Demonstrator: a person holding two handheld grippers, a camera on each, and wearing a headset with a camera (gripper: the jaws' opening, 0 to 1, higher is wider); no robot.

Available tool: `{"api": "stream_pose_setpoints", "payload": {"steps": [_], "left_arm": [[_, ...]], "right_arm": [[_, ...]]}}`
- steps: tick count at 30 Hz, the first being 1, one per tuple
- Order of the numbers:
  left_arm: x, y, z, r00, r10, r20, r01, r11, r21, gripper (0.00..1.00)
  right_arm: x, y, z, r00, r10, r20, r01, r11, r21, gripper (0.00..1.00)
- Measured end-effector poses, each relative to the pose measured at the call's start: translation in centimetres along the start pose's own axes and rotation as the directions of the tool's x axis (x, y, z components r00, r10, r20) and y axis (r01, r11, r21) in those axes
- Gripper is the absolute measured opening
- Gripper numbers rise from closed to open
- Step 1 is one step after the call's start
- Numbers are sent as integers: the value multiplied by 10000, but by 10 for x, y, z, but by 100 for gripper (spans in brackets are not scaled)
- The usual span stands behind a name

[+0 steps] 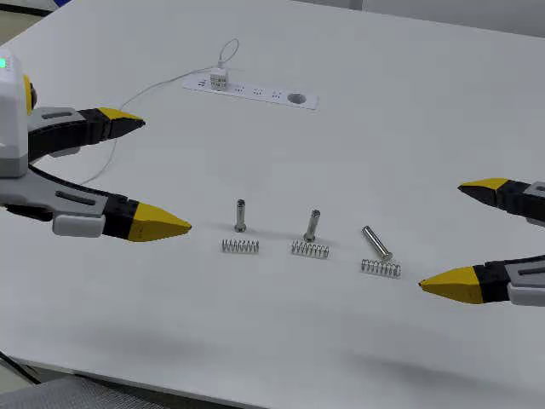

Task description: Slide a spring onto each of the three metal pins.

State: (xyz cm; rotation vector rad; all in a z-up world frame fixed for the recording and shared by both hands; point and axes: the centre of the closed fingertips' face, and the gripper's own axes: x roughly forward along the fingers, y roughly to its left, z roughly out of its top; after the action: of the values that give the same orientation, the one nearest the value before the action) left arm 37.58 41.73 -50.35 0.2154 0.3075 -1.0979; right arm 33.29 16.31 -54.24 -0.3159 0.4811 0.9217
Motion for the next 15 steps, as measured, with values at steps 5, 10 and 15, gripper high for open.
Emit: {"api": "stream_pose_setpoints", "payload": {"steps": [5,10,15], "left_arm": [[3,0,0,10000,-76,-13,76,10000,21,100],[6,-1,-1,9999,-162,-45,162,9999,32,100],[8,-1,-2,9996,-268,-52,268,9996,14,100]], "right_arm": [[-1,1,-1,10000,-59,-6,59,9999,108,92],[-1,0,0,9999,-108,20,108,9997,198,93],[0,1,-1,9999,-160,-32,160,9996,232,93]]}}
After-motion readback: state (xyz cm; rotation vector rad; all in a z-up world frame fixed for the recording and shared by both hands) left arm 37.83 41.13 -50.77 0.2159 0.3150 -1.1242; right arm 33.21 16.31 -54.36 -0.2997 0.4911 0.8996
